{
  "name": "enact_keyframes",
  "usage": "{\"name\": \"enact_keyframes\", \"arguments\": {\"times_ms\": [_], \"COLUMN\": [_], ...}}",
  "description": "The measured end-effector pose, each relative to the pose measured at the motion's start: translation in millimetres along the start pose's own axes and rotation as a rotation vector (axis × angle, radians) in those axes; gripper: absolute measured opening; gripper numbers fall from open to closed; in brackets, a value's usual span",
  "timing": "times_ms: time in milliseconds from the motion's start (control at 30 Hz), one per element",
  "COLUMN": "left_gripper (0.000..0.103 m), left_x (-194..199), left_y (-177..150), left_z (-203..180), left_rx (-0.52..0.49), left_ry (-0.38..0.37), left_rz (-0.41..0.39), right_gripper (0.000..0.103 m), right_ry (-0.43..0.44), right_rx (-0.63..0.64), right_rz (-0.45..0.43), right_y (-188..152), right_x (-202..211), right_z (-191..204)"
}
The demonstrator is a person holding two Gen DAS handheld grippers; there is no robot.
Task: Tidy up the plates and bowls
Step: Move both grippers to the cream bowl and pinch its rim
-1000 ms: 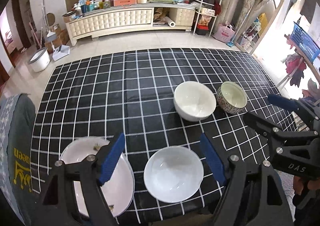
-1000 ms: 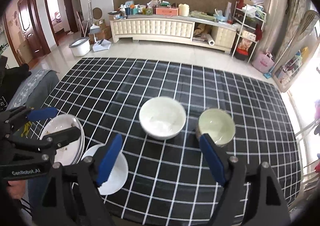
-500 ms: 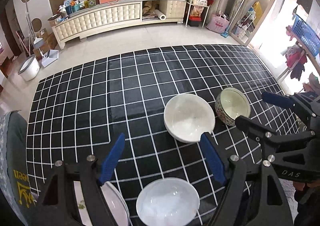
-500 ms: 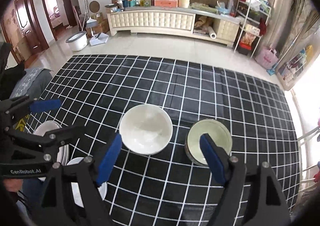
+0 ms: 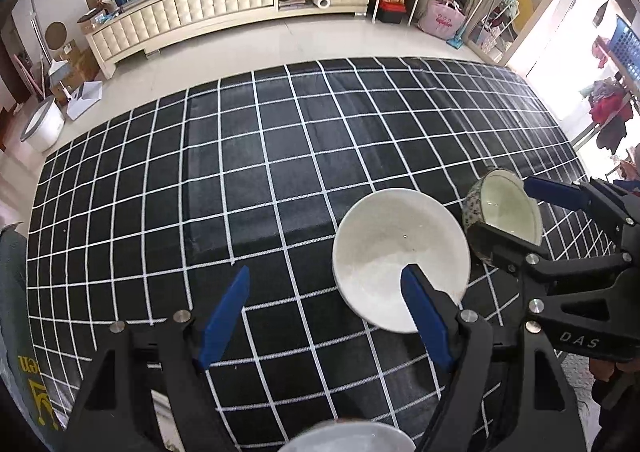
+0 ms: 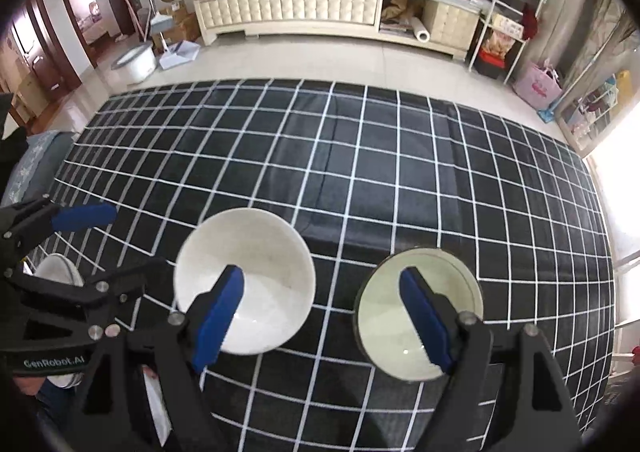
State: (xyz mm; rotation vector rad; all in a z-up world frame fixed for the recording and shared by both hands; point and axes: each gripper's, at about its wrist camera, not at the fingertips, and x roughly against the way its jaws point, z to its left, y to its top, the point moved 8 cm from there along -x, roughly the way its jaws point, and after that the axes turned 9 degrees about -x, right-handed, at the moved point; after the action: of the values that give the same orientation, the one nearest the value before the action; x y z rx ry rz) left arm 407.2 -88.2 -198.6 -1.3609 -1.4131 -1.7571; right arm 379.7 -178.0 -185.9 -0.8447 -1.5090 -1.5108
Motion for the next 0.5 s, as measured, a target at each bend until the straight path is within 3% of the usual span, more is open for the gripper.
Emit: {"name": "enact_keyframes", "arguments": {"times_ms": [167,300,500], "left_gripper": [0.075,0.059,0.036], "left_x": [-20.7,-33.9,-44.8], "left_y": [3.5,-0.1,-7.0], "left_z": [7.4,4.4,4.0], "left_rx": [0.006,-0.019,-0.017], "left_ry": [0.012,0.006,-0.012], "left_rz": [0.032,0.073,0.109], "right_gripper": [0.067,0.047,0.034], "right_ry": [-0.015,0.014,0.031], "right_rx": [0.032,0.021,0.022], "right_rz": [0.054,0.093,0.120], "right_y": [-4.0,-8.8,-14.0], "right_x": [-21.1,-33.5,-43.7], "right_z": [2.0,3.9,6.1]}}
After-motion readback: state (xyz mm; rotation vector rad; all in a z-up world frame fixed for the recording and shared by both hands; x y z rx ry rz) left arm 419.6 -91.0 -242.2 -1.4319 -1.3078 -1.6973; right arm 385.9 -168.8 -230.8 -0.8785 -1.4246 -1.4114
